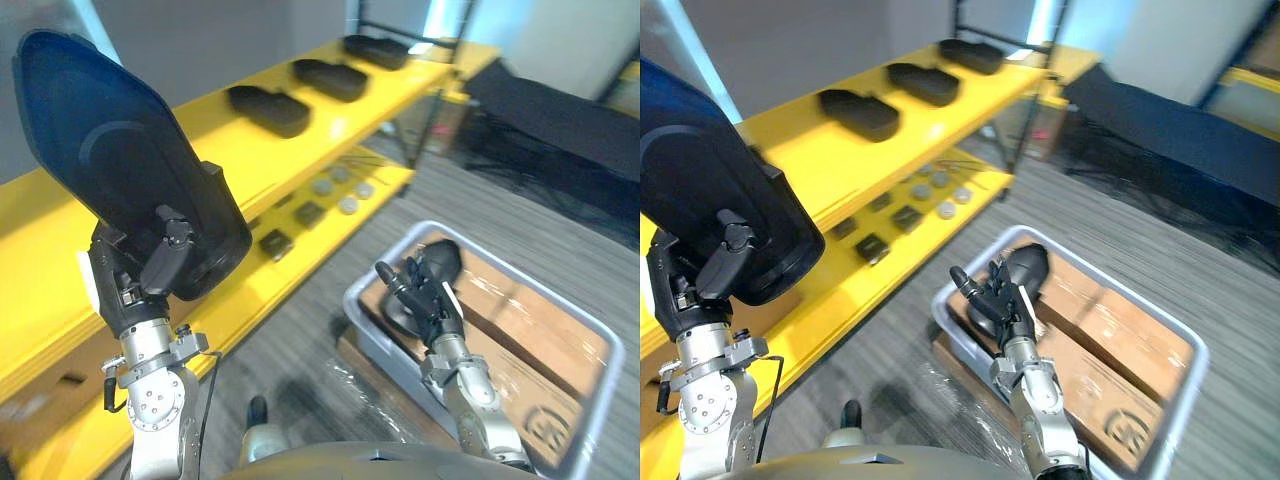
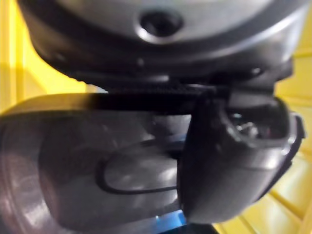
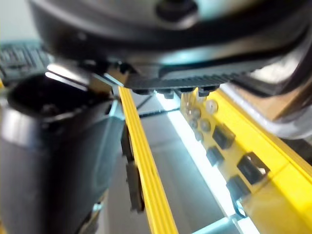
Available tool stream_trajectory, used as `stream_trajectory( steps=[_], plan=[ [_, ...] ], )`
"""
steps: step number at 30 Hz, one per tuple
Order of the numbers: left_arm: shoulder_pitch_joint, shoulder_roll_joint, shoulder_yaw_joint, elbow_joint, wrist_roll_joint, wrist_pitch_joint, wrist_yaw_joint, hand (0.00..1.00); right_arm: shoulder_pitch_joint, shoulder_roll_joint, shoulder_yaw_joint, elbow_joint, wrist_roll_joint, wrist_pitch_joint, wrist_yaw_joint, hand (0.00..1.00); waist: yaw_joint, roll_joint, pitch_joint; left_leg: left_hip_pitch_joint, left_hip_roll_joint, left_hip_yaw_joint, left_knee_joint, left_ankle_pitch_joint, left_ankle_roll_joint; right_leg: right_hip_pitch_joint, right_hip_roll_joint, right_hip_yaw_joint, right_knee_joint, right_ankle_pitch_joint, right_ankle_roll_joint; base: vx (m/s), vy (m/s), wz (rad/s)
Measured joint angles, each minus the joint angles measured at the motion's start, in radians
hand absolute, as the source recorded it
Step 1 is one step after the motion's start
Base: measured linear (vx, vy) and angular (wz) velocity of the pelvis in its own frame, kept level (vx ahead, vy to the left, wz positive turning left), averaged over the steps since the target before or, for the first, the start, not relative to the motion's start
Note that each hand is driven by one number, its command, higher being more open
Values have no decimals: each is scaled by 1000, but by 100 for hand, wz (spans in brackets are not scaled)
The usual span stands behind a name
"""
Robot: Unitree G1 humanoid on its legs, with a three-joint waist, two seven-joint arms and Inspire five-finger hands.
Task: Walk over and take three plastic housings, then place them on the shelf
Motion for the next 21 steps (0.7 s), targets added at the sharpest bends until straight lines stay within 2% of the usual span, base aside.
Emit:
stream_trajectory(
  steps=[2,5,9,10,11,12,14,15,17,21],
  plan=[
    [24,-1,18,0,-15,-19,-5,0,-41,29,13,0,-1,-53,-1,100,12,-7,5,3,-23,0,-11,6,-4,-2,-26,3,17,-10,-2,-17,74,14],
    [22,0,8,0,-36,-41,-51,0,-87,49,14,-1,-6,-94,-12,100,17,-21,26,23,-51,18,-35,15,6,-4,-58,12,25,-13,1,-38,64,-2],
    [16,5,-1,0,-34,-54,-116,0,-114,50,18,-2,-8,-106,-20,100,23,-37,40,32,-74,41,-66,25,14,-29,-84,41,36,-13,0,-17,36,-13],
    [8,14,-4,0,-35,-54,-126,0,-114,49,18,-1,-26,-106,-18,100,18,-38,44,30,-76,38,-67,31,12,-44,-87,79,61,-25,-21,17,6,5],
    [3,22,-6,0,-35,-54,-129,0,-112,48,19,-1,-45,-106,-16,100,17,-40,47,29,-78,32,-67,36,13,-49,-86,106,72,-31,-30,11,-6,27],
    [-11,34,-9,0,-36,-54,-134,0,-106,39,20,-2,-45,-108,0,100,1,-41,50,24,-83,5,-67,42,14,-55,-86,152,93,-43,-36,-12,-24,53],
    [-46,57,-17,3,-37,-54,-143,0,-99,20,20,-2,-42,-111,25,100,-3,-43,53,19,-87,-26,-69,51,9,-51,-85,169,117,-72,-30,-29,-54,48],
    [-67,65,-18,4,-35,-54,-140,0,-100,11,20,-2,-43,-117,47,100,0,-43,54,14,-86,-41,-69,56,5,-45,-79,169,118,-91,-16,-52,-97,33],
    [-88,62,-28,5,-33,-55,-124,0,-99,5,17,-4,-44,-128,69,100,-4,-33,61,-1,-81,-80,-69,73,7,-33,-60,168,119,-119,4,-87,-110,43],
    [-66,58,-42,14,-32,-55,-114,0,-80,5,11,-18,-44,-128,80,100,-1,-4,85,-5,-68,-133,-61,87,15,-4,-33,137,144,-161,8,-108,-57,38]
  ],
)
